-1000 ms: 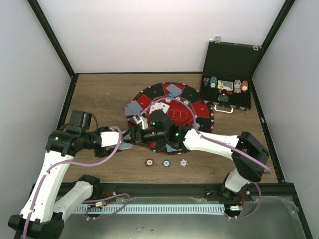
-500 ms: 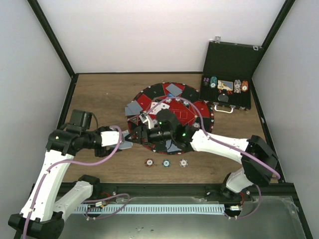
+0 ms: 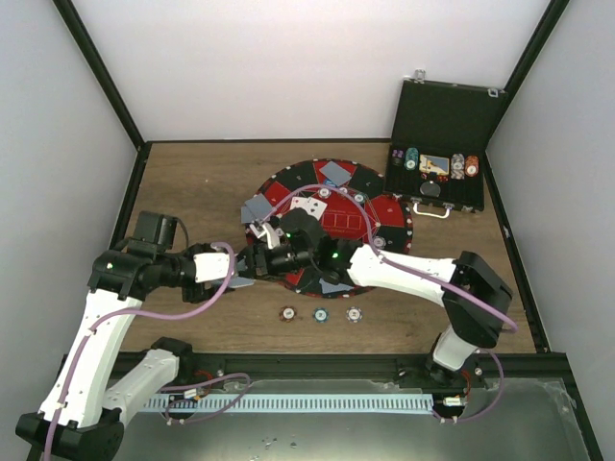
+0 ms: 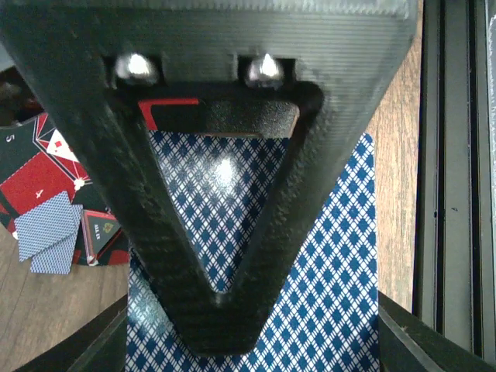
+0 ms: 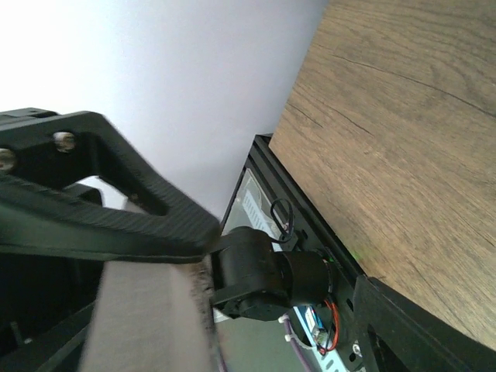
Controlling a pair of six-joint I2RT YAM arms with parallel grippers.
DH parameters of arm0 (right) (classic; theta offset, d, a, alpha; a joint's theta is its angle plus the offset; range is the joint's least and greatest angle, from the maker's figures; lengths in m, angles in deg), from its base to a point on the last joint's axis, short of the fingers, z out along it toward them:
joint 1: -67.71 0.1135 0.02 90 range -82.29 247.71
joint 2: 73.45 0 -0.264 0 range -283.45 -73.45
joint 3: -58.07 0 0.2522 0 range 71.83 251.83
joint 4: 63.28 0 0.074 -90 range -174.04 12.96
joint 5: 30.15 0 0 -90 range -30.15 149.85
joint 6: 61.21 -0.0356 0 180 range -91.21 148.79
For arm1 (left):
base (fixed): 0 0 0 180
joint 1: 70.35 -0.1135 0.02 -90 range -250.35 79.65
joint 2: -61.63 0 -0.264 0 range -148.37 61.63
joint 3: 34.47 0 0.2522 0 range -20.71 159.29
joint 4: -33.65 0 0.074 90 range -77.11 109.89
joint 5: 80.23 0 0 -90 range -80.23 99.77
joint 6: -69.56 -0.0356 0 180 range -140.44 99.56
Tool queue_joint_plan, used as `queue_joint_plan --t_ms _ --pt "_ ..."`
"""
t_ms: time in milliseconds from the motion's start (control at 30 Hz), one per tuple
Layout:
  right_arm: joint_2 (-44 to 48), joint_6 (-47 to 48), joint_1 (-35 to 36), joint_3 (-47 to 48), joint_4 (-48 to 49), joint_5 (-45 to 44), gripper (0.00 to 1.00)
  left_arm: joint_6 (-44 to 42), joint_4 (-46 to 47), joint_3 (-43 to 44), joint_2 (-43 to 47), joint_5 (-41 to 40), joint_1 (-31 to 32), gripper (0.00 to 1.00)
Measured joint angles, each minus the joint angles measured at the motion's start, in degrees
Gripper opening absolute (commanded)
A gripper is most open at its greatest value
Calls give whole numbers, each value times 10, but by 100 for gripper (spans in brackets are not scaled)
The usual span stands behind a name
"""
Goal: Distribute texas hold em gaming equipment
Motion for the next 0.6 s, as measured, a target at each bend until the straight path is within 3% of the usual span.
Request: queue_joint_plan --t_ms 433,600 --pt "13 2 -20 -38 26 25 64 0 1 0 -5 -4 0 4" --pt "38 3 -29 -58 26 26 52 0 3 0 -5 -5 0 4"
